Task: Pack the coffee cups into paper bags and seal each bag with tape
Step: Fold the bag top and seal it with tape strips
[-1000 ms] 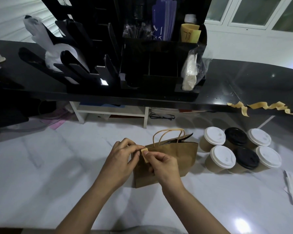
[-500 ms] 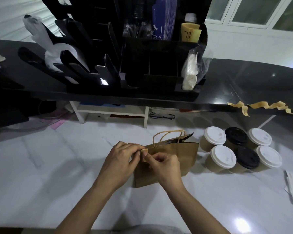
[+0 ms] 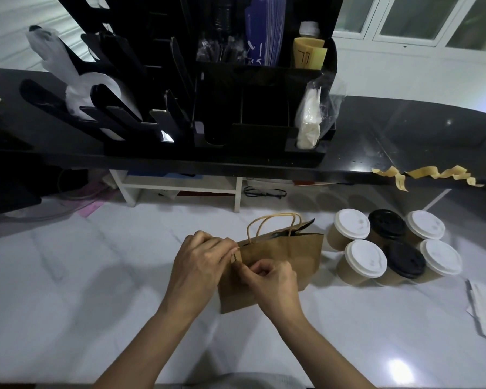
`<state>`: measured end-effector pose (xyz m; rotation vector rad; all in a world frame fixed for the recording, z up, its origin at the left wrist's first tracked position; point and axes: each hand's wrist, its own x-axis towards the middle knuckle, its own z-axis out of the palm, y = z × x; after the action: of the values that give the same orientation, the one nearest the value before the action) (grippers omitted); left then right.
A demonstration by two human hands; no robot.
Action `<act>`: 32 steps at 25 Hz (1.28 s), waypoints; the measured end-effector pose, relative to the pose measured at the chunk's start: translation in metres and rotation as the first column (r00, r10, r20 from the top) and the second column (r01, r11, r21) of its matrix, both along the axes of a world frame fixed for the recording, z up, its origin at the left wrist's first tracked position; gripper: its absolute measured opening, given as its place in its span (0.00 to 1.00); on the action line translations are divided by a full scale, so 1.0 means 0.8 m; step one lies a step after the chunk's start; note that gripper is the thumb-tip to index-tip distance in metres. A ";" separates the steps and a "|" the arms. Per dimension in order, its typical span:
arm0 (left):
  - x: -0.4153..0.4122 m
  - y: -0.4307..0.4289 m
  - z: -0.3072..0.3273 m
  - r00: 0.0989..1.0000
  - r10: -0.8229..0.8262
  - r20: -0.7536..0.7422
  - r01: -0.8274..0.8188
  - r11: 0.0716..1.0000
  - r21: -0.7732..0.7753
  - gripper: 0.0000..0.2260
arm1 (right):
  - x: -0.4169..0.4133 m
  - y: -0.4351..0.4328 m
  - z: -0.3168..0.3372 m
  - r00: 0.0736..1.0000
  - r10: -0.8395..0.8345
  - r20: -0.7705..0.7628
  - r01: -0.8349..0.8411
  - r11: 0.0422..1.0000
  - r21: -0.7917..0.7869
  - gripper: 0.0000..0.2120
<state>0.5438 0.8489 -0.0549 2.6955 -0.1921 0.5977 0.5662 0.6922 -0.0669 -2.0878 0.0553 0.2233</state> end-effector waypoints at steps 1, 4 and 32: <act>0.000 0.000 -0.001 1.000 -0.001 0.015 0.001 1.000 0.006 0.04 | 0.000 -0.002 0.001 1.000 0.000 -0.002 0.000 1.000 0.014 0.18; 0.002 0.002 -0.005 1.000 0.020 -0.004 -0.020 1.000 -0.023 0.04 | 0.000 -0.008 0.002 1.000 0.005 -0.007 -0.004 0.999 0.044 0.17; 0.004 -0.004 0.005 0.975 0.214 -0.054 -0.220 0.966 -0.135 0.05 | 0.057 -0.112 0.015 0.971 -0.168 0.173 0.118 0.956 0.269 0.16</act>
<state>0.5467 0.8456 -0.0511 2.6068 0.1528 0.5971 0.6114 0.6025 -0.0550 -1.8270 0.0571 -0.0606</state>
